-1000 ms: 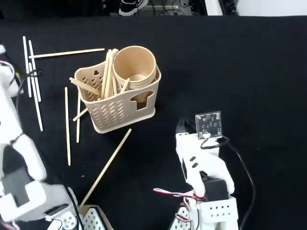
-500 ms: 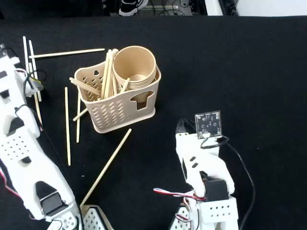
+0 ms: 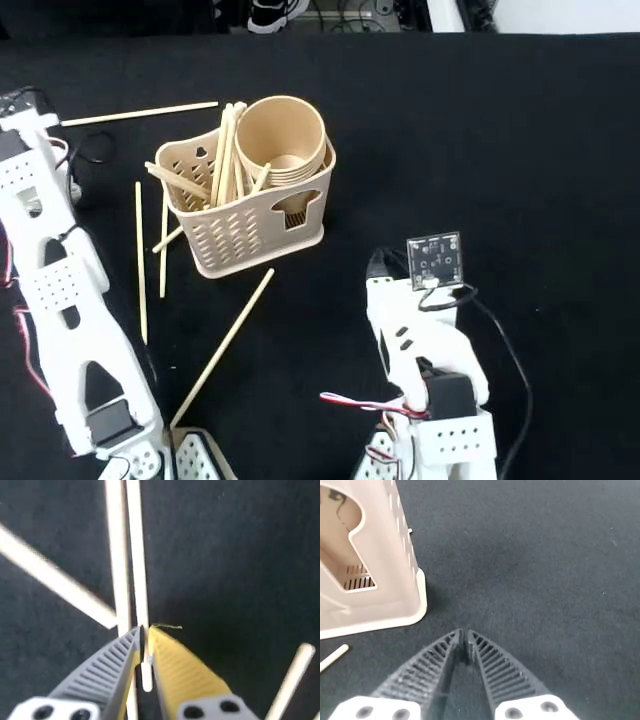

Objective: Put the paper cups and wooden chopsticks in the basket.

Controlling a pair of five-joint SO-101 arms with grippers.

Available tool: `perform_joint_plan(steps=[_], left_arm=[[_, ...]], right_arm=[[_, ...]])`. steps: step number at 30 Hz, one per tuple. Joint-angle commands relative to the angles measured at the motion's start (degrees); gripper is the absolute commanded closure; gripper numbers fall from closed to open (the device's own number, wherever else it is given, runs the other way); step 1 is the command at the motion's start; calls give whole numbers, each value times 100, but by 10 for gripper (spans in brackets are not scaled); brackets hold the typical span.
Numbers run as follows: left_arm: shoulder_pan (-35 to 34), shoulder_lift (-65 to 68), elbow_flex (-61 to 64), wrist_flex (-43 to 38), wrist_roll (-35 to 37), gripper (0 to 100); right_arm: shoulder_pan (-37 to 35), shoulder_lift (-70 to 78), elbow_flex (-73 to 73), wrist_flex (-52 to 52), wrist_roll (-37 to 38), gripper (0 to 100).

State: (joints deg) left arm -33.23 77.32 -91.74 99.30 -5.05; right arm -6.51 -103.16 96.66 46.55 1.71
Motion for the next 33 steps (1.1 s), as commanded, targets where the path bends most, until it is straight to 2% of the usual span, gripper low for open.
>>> perform_joint_plan(steps=[1, 9, 14, 21, 26, 31, 33], left_arm=[[48, -527, 620, 193, -97, 973], [75, -3393, 3987, 167, -105, 973], [-207, -4651, 5446, -721, -105, 954], [-699, -4501, 6193, -1960, -79, 727], [-664, -4097, 6193, -2629, 448, 719], [-330, -3455, 6193, -2629, 501, 723], [-303, -3182, 6193, -2646, 510, 762]], right_arm=[[-70, -514, -22, 18, -26, 983], [-62, -514, -22, 18, -26, 983], [-62, -514, -22, 18, -26, 983], [-62, -505, -22, 18, -26, 983], [-62, -505, -22, 18, -26, 983], [-62, -497, -22, 18, -26, 983], [-62, -497, -22, 18, -26, 983]])
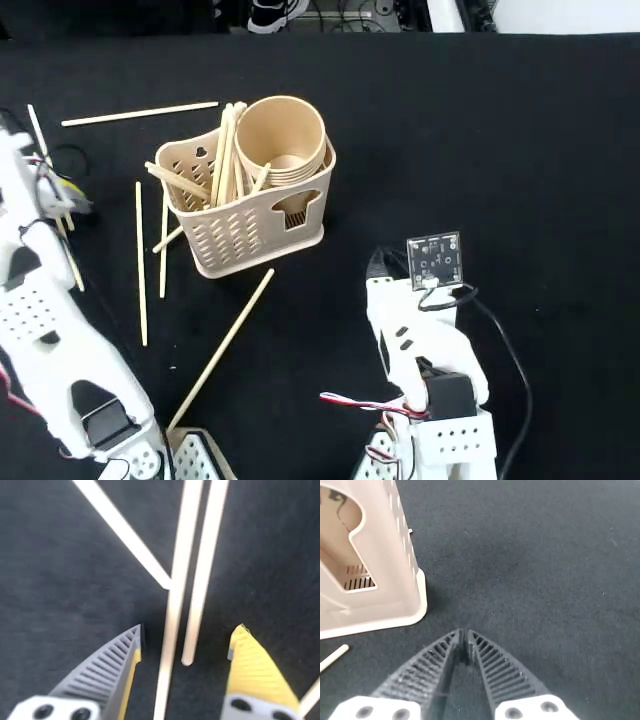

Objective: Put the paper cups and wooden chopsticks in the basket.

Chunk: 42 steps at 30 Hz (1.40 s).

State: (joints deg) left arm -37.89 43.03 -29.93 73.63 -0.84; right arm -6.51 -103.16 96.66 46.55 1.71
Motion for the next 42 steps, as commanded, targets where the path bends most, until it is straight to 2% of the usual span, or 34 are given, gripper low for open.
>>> perform_joint_plan(steps=[1, 6, 13, 22, 26, 32, 39, 42], left_arm=[[163, 378, 4, -88, 105, 792], [101, 598, -13, -44, 448, 980], [382, 149, -549, 1301, 404, 971], [998, -1503, -778, 2734, 79, 971], [804, -2286, -330, 2690, 79, 971], [277, -2154, 549, 1486, 114, 963], [40, -1327, 725, 651, 132, 712], [-259, -1152, 303, 554, 466, 715]], right_arm=[[-62, -497, -22, 18, -26, 983], [-62, -488, -22, 18, -26, 983], [-62, -488, -22, 18, -26, 983], [-62, -488, -22, 18, -26, 983], [-62, -488, -22, 18, -26, 983], [-62, -488, -22, 18, -26, 983], [-62, -488, -22, 18, -26, 983], [-62, -488, -22, 18, -26, 983]])
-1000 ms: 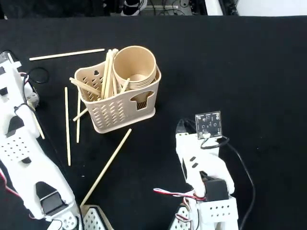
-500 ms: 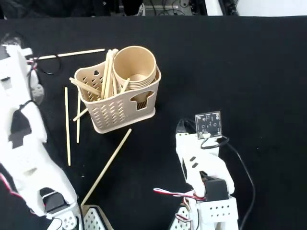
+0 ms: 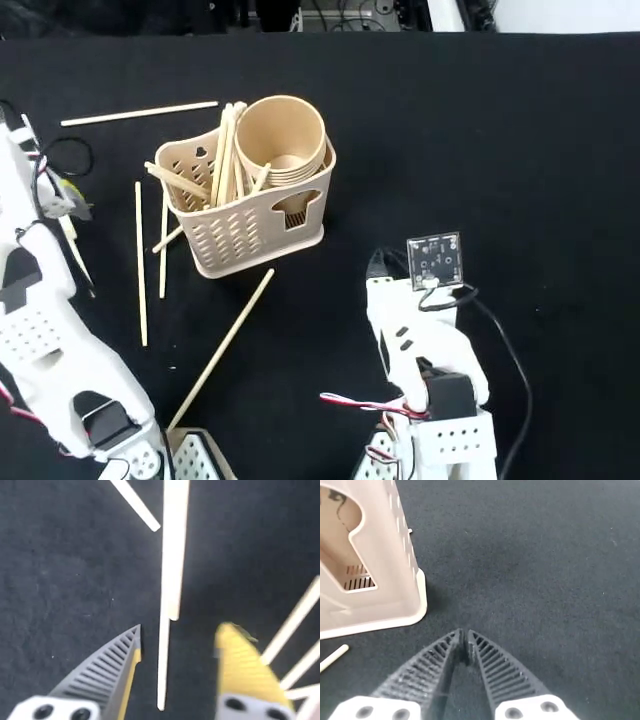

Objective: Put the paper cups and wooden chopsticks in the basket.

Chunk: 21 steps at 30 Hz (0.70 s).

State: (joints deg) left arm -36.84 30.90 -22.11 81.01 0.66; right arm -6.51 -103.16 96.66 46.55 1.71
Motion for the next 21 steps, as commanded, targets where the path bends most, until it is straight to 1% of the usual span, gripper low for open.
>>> perform_joint_plan(steps=[1, 6, 10, 12, 16, 18, 21], left_arm=[[-488, 105, -673, -176, 519, 727], [-1051, 105, -1323, -264, 1758, 783], [-1103, 193, -1349, -905, 2497, 783], [-989, 396, -1358, -1222, 2655, 782], [-822, 1046, -1534, -1644, 2673, 777], [-813, 1468, -1754, -1697, 2716, 738], [-866, 2119, -2229, -1679, 3015, 686]], right_arm=[[-62, -488, -22, 18, -26, 983], [-62, -488, -22, 18, -26, 983], [-62, -488, -22, 18, -26, 983], [-62, -488, -22, 18, -26, 983], [-62, -488, -22, 18, -26, 983], [-62, -488, -22, 18, -26, 983], [-62, -488, -22, 18, -26, 983]])
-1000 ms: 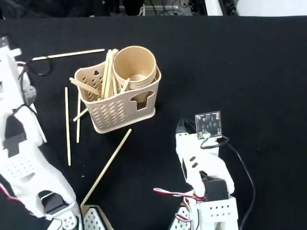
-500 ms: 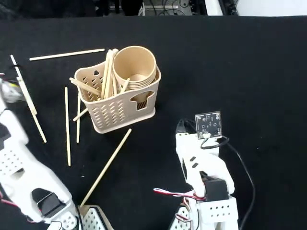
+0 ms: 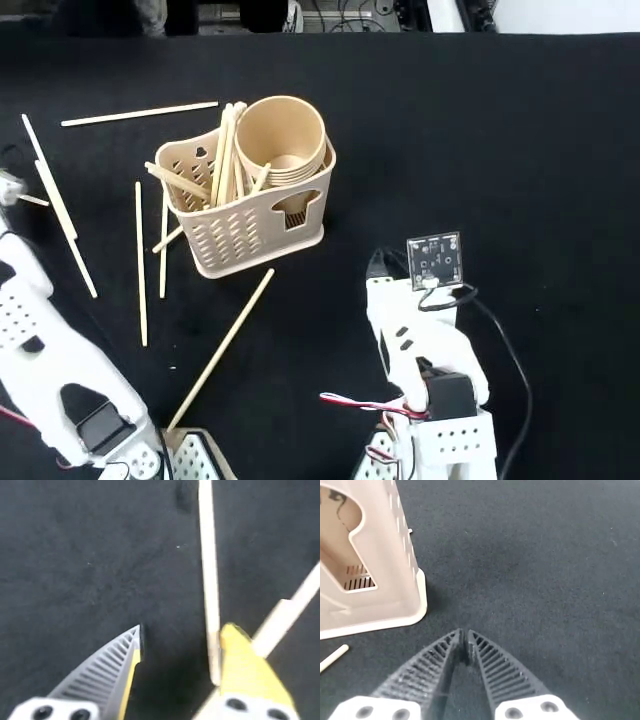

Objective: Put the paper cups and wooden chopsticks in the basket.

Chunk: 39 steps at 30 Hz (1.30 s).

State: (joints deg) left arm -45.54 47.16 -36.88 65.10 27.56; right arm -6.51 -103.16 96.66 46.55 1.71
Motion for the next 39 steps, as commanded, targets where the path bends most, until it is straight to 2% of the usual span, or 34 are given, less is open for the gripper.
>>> perform_joint_plan(steps=[1, 4, 10, 17, 20, 22, 26, 32, 39], left_arm=[[-4, 686, -910, -70, 387, 690], [-40, 1064, -1525, 352, 404, 759], [-22, 1477, -3081, 1442, 378, 971], [13, 1670, -4523, 2857, 343, 971], [84, 1653, -5191, 3473, 0, 971], [171, 1644, -5490, 3604, -158, 971], [295, 1626, -5437, 3596, -369, 971], [998, 1618, -4224, 3596, -2189, 971], [1244, 1618, -3802, 3596, -2426, 971]], right_arm=[[-62, -488, -22, 18, -26, 983], [-62, -488, -22, 18, -26, 983], [-62, -488, -22, 18, -26, 983], [-53, -488, -22, 18, -26, 983], [-53, -488, -22, 18, -26, 983], [-53, -488, -22, 18, -26, 983], [-53, -488, -22, 18, -26, 983], [-53, -488, -22, 18, -26, 983], [-53, -488, -22, 18, -26, 983]])
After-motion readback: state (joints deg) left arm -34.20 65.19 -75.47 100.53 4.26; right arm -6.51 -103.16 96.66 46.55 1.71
